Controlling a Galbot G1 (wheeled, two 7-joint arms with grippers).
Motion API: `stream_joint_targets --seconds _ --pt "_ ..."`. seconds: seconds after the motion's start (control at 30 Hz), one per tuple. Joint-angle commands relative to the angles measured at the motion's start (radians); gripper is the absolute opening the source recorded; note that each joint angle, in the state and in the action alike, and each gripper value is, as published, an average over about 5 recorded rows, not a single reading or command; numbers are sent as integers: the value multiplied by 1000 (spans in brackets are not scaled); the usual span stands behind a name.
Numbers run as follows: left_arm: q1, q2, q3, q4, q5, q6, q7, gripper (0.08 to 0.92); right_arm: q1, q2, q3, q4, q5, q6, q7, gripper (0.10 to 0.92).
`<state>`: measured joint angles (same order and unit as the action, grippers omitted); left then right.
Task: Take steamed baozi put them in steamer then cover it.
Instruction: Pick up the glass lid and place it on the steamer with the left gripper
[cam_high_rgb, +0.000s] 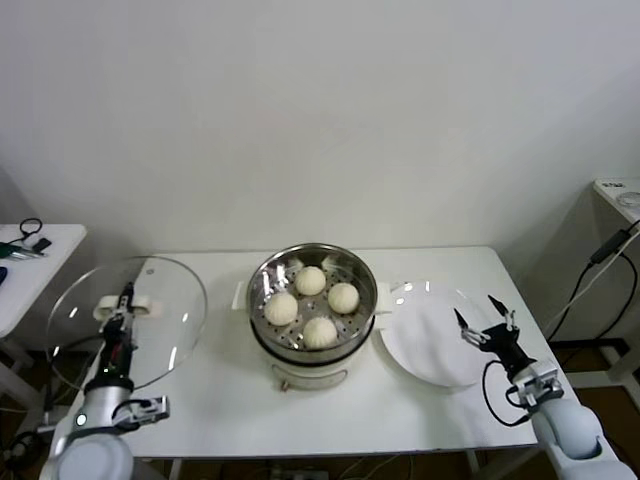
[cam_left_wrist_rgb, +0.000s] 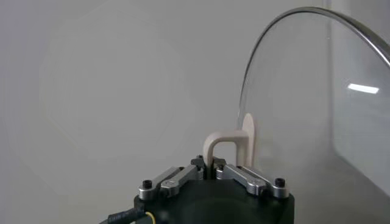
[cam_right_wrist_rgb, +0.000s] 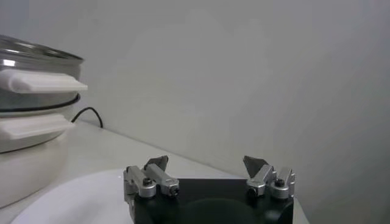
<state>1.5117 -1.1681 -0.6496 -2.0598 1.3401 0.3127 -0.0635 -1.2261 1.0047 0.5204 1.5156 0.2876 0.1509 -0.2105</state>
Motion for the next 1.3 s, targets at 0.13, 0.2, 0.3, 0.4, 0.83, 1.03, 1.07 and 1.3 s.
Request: stream_joint_targets --seconds 0.13,0.2,0.3,0.4,0.83,1.03,1.07,1.3 --pt "-204 189 358 -149 29 255 146 150 50 0 -46 -38 -7 -2 11 823" --pt "-282 188 447 -142 37 289 199 150 54 6 -47 -47 -10 -1 11 823" --pt "-380 135 567 -122 86 329 282 150 55 13 -45 -55 -15 0 12 823" --pt "-444 53 652 -95 174 342 355 150 58 17 -42 -66 -20 3 12 823" --pt "-474 -238 777 48 337 328 451 150 85 16 -46 -104 -32 11 6 823" --pt "-506 -323 795 102 335 363 434 150 89 25 -51 -112 -50 15 5 823" --pt "-512 -329 797 110 335 368 433 150 89 27 -51 -114 -52 16 5 823" --pt "-545 -363 805 189 348 408 434 150 89 34 -48 -121 -59 20 4 823"
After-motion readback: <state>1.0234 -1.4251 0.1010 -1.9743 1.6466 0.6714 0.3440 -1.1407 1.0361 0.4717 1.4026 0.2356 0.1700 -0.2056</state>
